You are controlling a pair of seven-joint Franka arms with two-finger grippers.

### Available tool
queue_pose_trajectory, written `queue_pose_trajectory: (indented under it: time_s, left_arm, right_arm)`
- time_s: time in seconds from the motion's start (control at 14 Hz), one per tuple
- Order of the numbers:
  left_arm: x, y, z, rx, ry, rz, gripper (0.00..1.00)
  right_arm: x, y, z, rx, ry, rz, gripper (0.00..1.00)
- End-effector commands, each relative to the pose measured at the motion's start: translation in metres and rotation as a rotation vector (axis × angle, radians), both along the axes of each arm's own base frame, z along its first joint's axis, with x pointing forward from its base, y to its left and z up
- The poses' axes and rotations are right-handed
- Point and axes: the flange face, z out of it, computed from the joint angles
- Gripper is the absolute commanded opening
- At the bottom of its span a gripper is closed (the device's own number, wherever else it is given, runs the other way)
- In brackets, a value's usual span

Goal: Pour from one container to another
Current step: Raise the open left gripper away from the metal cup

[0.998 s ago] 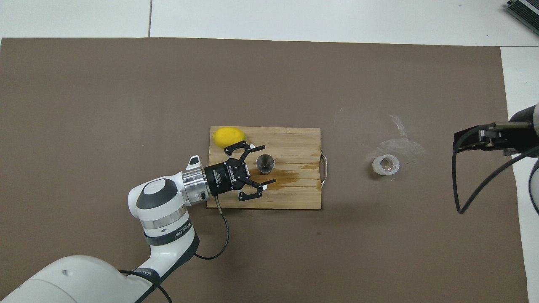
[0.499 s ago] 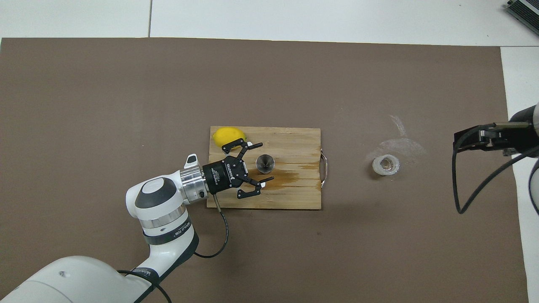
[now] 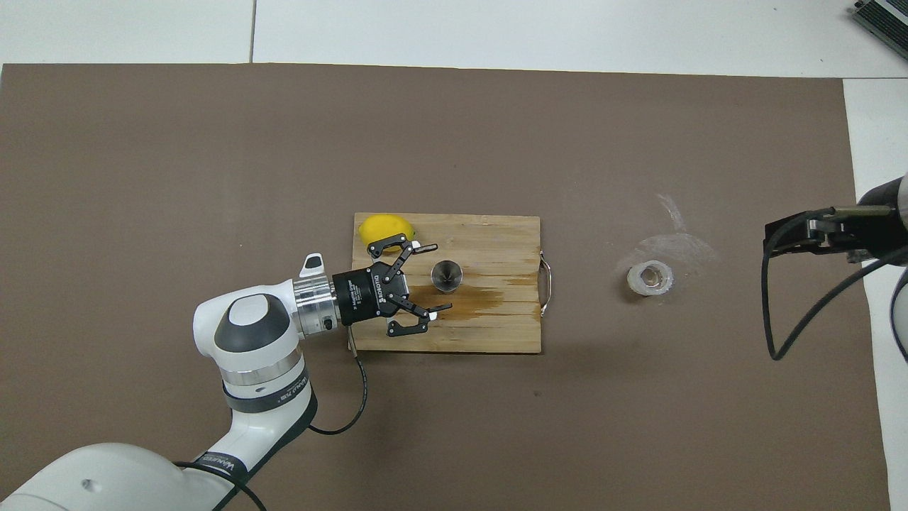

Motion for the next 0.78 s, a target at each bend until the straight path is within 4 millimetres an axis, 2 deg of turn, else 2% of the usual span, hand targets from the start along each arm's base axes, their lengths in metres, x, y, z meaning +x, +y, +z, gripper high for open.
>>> queue_pose_trajectory:
  time_s: [0.0, 0.14, 0.43, 0.71]
  left_arm:
    - [0.001, 0.010, 0.021, 0.062, 0.018, -0.045, 1.00]
    - [0.008, 0.014, 0.033, 0.121, 0.025, -0.109, 1.00]
    - [0.033, 0.028, 0.077, 0.273, 0.038, -0.203, 1.00]
    - [0.061, 0.061, 0.118, 0.421, 0.032, -0.330, 1.00]
  right_arm:
    - [-0.006, -0.003, 0.002, 0.020, 0.005, 0.016, 1.00]
    - [-0.006, -0.003, 0.002, 0.020, 0.005, 0.016, 1.00]
    - [-0.006, -0.003, 0.002, 0.020, 0.005, 0.016, 1.00]
    - [-0.006, -0.003, 0.002, 0.020, 0.005, 0.016, 1.00]
